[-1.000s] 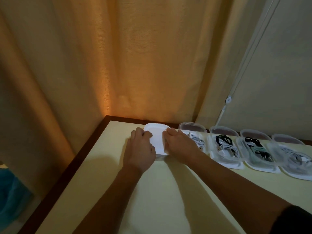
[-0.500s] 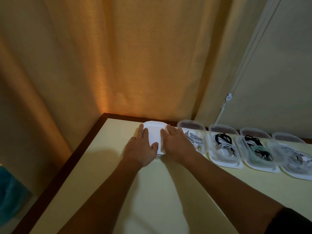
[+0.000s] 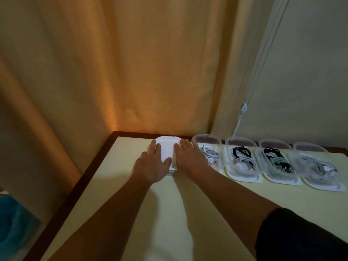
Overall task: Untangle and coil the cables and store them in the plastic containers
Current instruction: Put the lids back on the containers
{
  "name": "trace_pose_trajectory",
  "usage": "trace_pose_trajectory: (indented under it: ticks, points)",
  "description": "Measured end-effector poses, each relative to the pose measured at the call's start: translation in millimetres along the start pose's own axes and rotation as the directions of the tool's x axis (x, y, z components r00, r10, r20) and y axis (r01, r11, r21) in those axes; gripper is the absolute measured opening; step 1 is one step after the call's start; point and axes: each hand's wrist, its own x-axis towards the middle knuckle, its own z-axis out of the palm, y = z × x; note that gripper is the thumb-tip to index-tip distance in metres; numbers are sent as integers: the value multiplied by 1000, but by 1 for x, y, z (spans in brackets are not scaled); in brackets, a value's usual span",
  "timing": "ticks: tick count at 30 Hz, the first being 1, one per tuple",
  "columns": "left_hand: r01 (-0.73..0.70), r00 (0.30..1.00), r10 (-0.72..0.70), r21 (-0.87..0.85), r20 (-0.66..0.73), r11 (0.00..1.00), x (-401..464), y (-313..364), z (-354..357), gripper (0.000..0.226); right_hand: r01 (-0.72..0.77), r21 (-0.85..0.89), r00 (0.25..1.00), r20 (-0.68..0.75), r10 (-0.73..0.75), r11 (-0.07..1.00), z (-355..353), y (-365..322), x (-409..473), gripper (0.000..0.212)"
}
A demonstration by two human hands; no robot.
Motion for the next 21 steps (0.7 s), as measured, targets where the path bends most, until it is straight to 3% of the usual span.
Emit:
trace_pose_trajectory:
  ticks: [4, 8, 15, 17, 19, 21]
  points:
    - [-1, 999, -3, 100, 41, 995, -2, -2, -12, 73, -60, -2, 990, -125, 59, 998, -2, -3, -10, 52]
    - [-67, 996, 77, 169, -50, 983, -7, -41, -15, 60, -15, -4, 983, -182, 14, 1000, -8, -25, -8, 32]
    - [-135, 982, 161, 236, -96, 962, 15, -137, -17, 63, 82, 163, 982, -179, -52, 983, -5, -83, 31, 40]
    - [-182, 976, 206, 262, -70, 948, 24, -155, -19, 47, 68, 194, 980, -196, -29, 979, -2, -93, 43, 39]
    - [-193, 963, 235, 271, -132, 943, 32, -165, -20, 36, 57, 198, 977, -213, -13, 979, 2, -101, 55, 38]
    - [-120, 971, 149, 159, -186, 980, 31, -165, -28, 38, 50, 211, 974, -225, -1, 976, 4, -108, 63, 37]
